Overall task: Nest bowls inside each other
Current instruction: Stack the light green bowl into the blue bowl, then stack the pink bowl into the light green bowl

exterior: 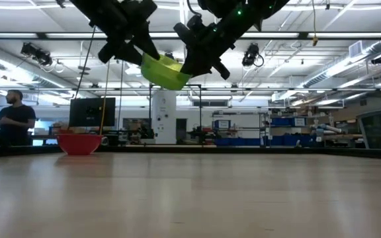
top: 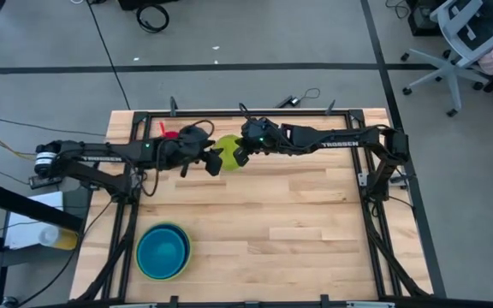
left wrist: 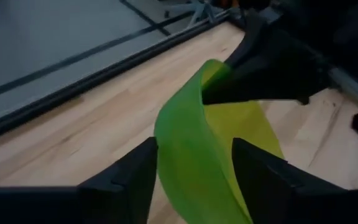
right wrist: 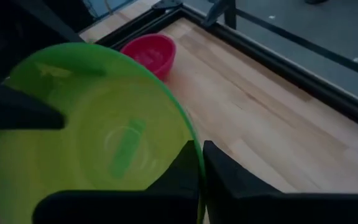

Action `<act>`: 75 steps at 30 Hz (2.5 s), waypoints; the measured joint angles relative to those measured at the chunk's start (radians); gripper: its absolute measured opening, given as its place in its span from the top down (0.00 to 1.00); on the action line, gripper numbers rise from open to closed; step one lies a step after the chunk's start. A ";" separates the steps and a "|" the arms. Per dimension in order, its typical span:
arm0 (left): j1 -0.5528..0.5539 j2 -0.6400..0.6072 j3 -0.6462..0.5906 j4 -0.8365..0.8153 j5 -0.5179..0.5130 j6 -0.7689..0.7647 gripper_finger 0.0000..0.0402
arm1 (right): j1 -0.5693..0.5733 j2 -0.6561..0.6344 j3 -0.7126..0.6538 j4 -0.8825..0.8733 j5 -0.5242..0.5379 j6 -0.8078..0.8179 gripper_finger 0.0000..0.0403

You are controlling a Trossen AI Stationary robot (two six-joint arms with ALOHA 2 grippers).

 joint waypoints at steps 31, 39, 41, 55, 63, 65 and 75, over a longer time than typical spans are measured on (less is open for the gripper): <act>-0.596 -0.151 -0.041 -0.703 0.582 -0.338 1.00 | -0.063 -0.211 0.002 -0.118 -0.031 -0.141 0.74; -0.801 -0.136 -0.135 -0.634 0.529 -0.579 0.91 | -0.077 -0.179 0.002 -0.108 -0.037 -0.133 0.74; -0.812 -0.130 -0.137 -0.631 0.528 -0.594 0.83 | -0.080 -0.173 0.001 -0.112 -0.042 -0.131 0.73; -0.577 -0.149 -0.047 -0.976 0.323 -0.656 0.39 | -0.132 -0.158 0.001 -0.100 -0.065 -0.063 0.73; 0.031 -0.213 -0.046 -0.974 0.169 -0.397 0.45 | -0.150 -0.158 0.001 -0.100 -0.068 0.005 0.73; 0.197 -0.198 -0.047 -0.936 0.168 -0.296 0.46 | -0.150 -0.158 0.001 -0.103 -0.076 0.006 0.73; 0.772 0.017 -0.047 -0.644 0.241 0.028 0.47 | -0.137 -0.158 0.001 -0.166 -0.092 0.035 0.73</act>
